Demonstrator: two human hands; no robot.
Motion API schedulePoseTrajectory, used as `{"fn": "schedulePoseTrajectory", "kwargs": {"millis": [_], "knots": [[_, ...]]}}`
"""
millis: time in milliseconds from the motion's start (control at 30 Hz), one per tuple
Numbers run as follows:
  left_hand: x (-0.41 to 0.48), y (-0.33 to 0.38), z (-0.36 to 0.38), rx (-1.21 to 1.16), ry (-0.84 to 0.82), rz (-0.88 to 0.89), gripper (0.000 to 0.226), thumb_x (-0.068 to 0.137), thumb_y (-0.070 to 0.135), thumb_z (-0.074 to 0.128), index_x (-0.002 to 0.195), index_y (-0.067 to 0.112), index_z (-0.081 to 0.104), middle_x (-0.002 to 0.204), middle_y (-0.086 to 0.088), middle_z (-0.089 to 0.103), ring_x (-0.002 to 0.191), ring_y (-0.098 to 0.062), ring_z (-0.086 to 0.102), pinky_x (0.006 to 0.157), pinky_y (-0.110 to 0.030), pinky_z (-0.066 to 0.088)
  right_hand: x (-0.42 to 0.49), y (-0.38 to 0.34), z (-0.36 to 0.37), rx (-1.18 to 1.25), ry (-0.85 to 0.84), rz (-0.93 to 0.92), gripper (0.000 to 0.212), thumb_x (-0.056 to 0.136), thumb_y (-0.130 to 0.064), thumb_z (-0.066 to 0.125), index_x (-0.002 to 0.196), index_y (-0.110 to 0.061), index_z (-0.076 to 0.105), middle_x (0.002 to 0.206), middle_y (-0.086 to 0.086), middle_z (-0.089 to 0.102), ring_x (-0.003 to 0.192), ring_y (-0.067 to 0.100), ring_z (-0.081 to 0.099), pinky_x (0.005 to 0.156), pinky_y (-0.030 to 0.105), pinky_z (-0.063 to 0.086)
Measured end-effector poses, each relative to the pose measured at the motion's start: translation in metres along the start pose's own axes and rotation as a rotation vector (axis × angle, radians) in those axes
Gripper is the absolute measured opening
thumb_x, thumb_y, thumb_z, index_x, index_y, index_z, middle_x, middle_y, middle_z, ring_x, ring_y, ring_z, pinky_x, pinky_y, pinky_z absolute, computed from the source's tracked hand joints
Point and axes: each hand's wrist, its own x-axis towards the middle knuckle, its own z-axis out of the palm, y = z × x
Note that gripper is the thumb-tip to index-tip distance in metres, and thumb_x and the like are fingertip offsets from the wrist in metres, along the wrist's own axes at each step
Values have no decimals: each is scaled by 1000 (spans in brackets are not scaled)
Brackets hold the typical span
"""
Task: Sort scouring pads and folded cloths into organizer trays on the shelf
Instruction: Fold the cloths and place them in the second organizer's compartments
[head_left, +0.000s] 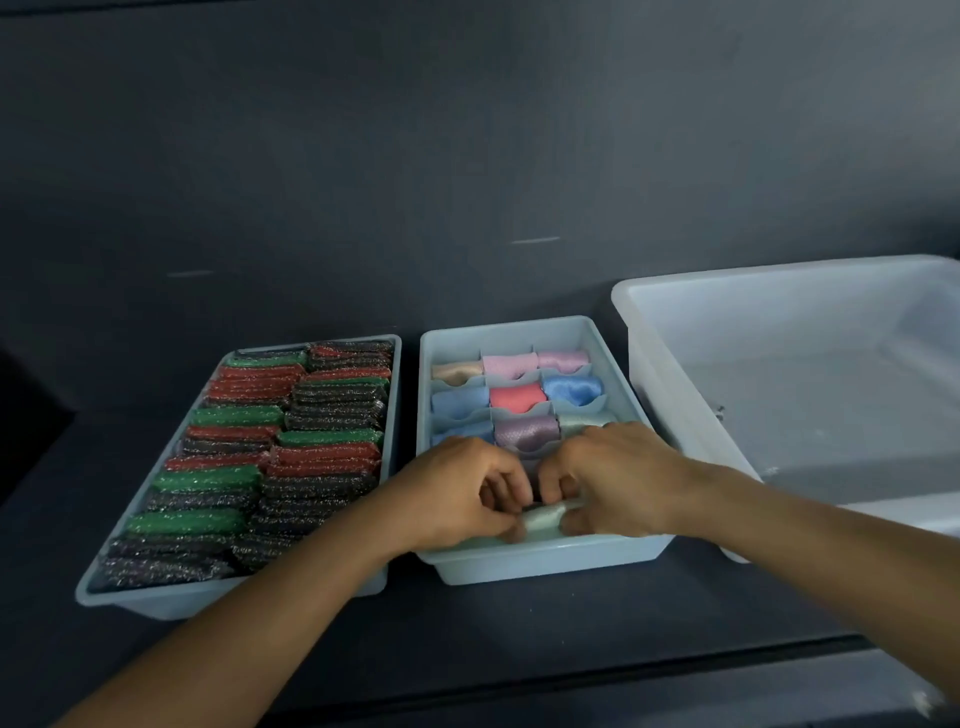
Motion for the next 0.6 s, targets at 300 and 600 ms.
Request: {"fn": "schedulePoseTrajectory", "kwargs": {"millis": [300,600], "knots": [[5,-3,-11,-51,88,32,4,84,20,76,87,22,74,81,7,74,72,2,65,70,-19,51,3,-2,-2,62,-106,-33,17,84,-34,60,96,-30,72,97,-12,69,97,18,61,80,32,48],[33,41,-7,-427,186,66,8,91,16,68,91,9,71,78,-2,73,64,-10,64,62,-16,48,-25,137,-56,546,398,522,7,73,-21,68,70,-16,70,59,1,69,52,12,56,53,24,41]]}}
